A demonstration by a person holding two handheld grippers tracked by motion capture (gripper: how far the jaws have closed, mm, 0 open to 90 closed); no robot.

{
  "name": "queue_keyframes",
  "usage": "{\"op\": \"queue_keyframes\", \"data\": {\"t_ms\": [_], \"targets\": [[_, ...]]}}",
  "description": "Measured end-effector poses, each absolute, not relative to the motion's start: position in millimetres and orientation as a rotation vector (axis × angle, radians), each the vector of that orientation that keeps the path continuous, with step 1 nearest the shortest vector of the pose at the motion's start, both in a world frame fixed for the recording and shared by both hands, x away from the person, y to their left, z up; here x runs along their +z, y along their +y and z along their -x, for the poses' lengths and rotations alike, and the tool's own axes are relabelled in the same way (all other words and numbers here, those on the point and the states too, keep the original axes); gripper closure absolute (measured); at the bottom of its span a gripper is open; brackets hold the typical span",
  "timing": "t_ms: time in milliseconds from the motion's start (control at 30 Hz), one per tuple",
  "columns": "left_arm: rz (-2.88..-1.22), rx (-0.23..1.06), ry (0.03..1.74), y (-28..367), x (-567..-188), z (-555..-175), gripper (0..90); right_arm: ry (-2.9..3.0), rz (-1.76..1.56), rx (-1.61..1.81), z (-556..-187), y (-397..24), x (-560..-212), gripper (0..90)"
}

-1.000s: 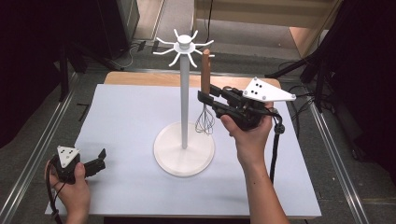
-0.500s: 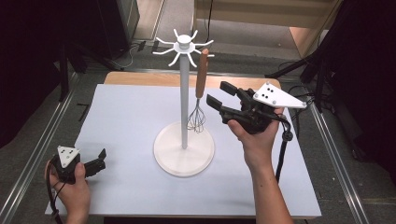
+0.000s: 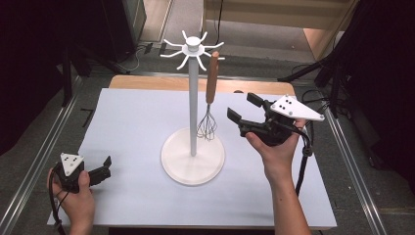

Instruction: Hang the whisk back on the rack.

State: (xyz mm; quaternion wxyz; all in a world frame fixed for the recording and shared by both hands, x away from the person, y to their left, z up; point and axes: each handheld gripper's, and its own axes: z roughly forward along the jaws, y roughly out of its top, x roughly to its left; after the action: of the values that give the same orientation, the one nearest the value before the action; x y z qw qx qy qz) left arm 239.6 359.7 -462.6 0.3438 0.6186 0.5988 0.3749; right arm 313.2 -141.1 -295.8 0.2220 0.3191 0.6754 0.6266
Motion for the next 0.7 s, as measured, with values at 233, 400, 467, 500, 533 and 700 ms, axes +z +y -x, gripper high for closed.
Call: {"op": "queue_keyframes", "data": {"t_ms": [233,400,467,500,533,700], "targets": [[-1.609,0.976,1.554,360,-463,-239,0.1,1.869,-0.94,1.677,-315,-153,-311,17.6],[-1.611,0.976,1.554,359,-463,-239,0.1,1.871,-0.978,1.645,-315,-162,-322,16.4],[-1.612,0.976,1.554,359,-463,-240,0.1,1.873,-0.991,1.624,-315,-166,-326,15.7],[-1.612,0.977,1.554,359,-463,-239,0.1,1.873,-1.002,1.618,-314,-167,-328,15.7],[-1.61,0.979,1.554,359,-463,-240,0.1,1.876,-1.009,1.615,-314,-169,-330,15.5],[-1.608,0.981,1.553,359,-463,-239,0.1,1.873,-1.035,1.586,-314,-176,-339,14.9]]}}
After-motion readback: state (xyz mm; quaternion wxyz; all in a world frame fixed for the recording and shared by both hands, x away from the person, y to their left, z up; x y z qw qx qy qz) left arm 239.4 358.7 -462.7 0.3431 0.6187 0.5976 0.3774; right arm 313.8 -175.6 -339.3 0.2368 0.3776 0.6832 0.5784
